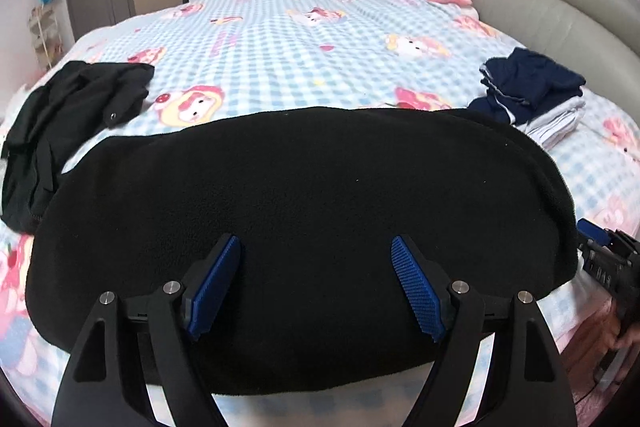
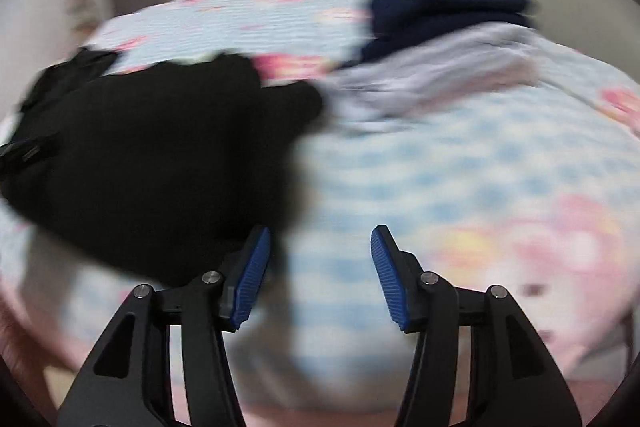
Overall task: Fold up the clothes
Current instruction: 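Press the folded black jacket flat with both open grippers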
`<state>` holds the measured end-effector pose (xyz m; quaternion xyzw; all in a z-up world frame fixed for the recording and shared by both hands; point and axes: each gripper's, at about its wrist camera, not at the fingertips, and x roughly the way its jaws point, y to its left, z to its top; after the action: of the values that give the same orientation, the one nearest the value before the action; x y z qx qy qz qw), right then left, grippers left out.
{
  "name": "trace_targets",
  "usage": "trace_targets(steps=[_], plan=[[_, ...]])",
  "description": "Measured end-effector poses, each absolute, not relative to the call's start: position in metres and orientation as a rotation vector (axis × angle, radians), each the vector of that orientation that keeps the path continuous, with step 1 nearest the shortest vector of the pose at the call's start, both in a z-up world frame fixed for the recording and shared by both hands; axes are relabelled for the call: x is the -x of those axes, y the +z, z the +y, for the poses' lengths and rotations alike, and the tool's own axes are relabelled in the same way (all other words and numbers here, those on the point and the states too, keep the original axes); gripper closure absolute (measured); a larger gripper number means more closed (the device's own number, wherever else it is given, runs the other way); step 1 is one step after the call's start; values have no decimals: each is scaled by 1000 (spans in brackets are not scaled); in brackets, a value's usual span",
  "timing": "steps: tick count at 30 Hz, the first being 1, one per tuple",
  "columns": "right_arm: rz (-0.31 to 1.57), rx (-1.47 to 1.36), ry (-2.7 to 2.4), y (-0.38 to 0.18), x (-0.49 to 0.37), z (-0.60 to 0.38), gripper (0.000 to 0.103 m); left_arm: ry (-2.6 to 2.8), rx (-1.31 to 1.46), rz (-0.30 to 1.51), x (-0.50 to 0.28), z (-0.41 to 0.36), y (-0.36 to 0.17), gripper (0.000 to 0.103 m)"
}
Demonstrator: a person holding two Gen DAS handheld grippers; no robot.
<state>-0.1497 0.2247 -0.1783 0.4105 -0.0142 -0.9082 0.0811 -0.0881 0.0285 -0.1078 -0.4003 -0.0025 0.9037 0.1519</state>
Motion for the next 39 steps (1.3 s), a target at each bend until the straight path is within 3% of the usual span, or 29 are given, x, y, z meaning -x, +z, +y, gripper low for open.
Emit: trace_targets(steps=[4,7,13,19,20,24,27,30,35,39], plan=[[-134,-1172,-2718,-167,135,241,63,2521,1112,-219,83,11,-98,23],[-175,-1065,-2577,-156,115,231,60,2544,1098,-236,85,7,-95,23],[38,-1139,-2451,-171,115,191,60,2558,1128,-250,86,-1,-103,23],[152,-1245,-2475,-198,135,176,62,2640,1182,-96,88,-3,-111,23],[142,-1238,-2495,-197,137,178,65,2662,1205,-73,90,-4,-113,18],[12,-1259,-2550,-189,135,204,67,2732,1234,-167,94,-46,-110,17],[-232,-1372,-2522,-190,135,237,60,2821,1233,-237,92,-90,-105,17],[-209,-1279,-2587,-169,123,237,60,2869,1186,-336,90,-126,-102,37],[-102,-996,-2635,-126,121,207,60,2798,1067,-378,94,-130,-96,38],[63,-929,-2577,-118,150,158,59,2651,1043,-321,101,-102,-107,36]])
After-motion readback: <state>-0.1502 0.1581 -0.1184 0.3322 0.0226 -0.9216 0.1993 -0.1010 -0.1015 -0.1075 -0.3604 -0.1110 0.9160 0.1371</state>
